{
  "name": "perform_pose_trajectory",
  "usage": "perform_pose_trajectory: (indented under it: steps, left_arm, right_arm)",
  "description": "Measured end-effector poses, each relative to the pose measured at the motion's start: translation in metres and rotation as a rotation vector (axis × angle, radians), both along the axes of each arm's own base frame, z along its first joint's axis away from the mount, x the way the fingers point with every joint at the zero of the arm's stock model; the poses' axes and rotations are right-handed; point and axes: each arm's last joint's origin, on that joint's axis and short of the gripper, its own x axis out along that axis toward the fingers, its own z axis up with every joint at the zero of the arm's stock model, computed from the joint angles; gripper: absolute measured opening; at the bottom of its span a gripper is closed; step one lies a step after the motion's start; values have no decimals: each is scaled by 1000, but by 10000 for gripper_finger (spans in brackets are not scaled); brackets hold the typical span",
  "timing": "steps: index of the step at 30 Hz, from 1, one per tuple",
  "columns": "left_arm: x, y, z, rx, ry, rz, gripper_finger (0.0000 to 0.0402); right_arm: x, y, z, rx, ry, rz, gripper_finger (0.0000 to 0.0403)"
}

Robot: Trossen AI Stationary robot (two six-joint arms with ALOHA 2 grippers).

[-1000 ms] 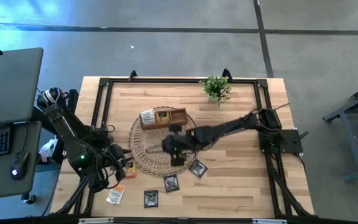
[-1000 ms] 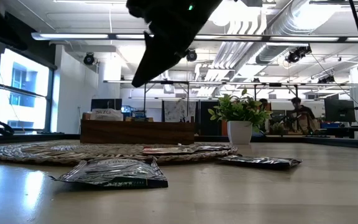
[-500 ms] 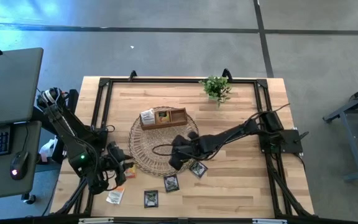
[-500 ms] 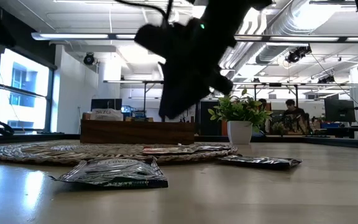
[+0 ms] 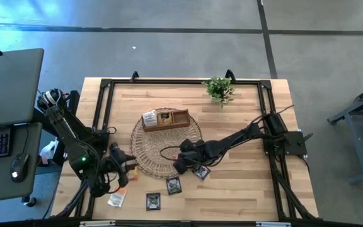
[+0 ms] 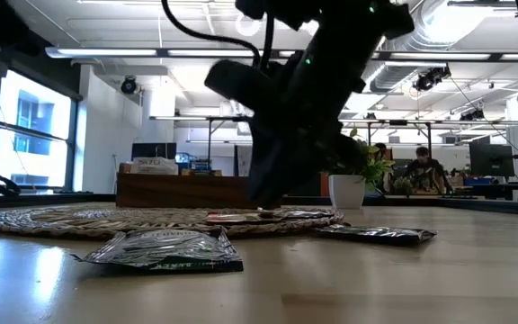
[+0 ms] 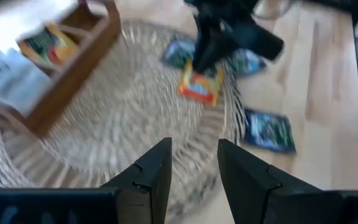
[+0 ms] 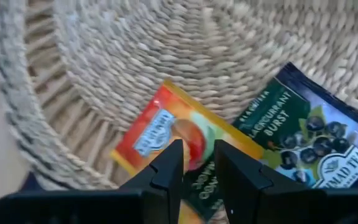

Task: Pick & Place Tea
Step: Put the orange tea packet into the middle compartment of the wooden organizer

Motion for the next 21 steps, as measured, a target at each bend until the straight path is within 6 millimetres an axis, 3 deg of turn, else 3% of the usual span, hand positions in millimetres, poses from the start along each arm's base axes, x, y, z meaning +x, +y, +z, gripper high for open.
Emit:
perform_pose_trajectory:
  steps: [7, 14, 21]
  left_arm:
    - [0, 2, 2, 48, -63, 32, 129]
    - [0, 2, 2, 62, -56, 22, 129]
    - [0, 2, 2, 61, -56, 22, 129]
  right_arm:
    - [-1, 5, 16, -13, 80, -31, 86]
    - [-13, 7, 1, 43, 129, -120, 87]
    - [-9, 4, 1, 55, 85, -144, 87]
